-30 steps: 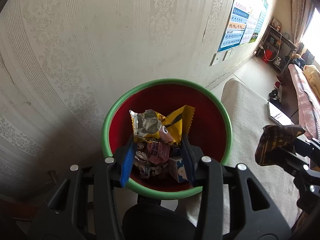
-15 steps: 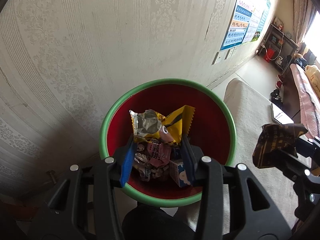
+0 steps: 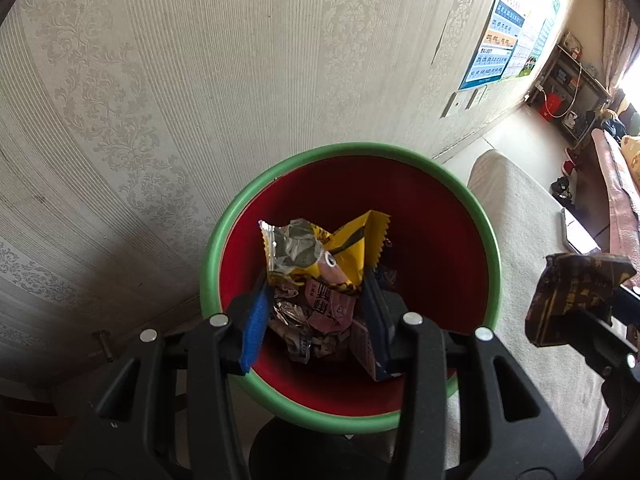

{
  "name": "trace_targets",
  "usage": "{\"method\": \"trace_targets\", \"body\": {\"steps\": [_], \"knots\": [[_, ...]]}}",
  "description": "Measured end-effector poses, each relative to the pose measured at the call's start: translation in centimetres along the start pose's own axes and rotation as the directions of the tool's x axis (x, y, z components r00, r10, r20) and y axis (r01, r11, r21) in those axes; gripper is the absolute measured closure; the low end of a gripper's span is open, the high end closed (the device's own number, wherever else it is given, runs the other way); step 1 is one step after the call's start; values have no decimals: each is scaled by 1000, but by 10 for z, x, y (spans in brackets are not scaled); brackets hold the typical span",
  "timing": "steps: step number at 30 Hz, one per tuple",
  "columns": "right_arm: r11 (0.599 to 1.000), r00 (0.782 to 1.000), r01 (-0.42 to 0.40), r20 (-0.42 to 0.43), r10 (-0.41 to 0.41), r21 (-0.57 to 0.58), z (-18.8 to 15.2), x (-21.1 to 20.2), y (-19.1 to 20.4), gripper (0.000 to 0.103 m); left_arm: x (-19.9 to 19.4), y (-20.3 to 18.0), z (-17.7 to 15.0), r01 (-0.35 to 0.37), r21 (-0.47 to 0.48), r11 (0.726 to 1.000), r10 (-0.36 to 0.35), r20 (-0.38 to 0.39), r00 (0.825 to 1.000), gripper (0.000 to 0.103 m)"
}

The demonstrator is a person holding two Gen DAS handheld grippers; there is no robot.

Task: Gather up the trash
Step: 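Lower the silver-yellow wrapper into the bucket and open the left tool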

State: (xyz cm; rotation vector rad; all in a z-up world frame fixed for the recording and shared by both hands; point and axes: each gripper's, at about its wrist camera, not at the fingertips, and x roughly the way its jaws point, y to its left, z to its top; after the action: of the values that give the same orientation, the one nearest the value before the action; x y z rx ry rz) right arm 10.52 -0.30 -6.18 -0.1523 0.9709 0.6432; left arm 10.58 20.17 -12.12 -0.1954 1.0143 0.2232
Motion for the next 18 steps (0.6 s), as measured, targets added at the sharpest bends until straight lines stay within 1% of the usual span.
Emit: {"method": "trace_targets", "body": {"steps": [9, 11, 12, 17, 18], "knots": [[1000, 1000, -1, -5, 1, -3, 2, 2, 2, 59, 4, 1, 2, 1, -3, 1000, -1, -15, 1000, 61], [1000, 1000, -1, -5, 1, -4, 2, 2, 1, 59, 4, 0, 3, -1, -6, 1000, 1, -13, 1000, 58], [1000, 1000, -1, -5, 1, -3, 2, 2, 2, 59, 4, 1, 2, -4, -8, 1000, 4, -10, 1000, 54], [1000, 1000, -2, -3, 2, -9, 3, 2, 3, 59, 5, 2, 1, -8, -15, 1000, 8, -11, 1000, 53], [1000, 1000, -2, -2, 2, -9, 3, 2, 3, 59, 5, 2, 1, -10, -16, 1000, 10, -10, 1000, 51]]}}
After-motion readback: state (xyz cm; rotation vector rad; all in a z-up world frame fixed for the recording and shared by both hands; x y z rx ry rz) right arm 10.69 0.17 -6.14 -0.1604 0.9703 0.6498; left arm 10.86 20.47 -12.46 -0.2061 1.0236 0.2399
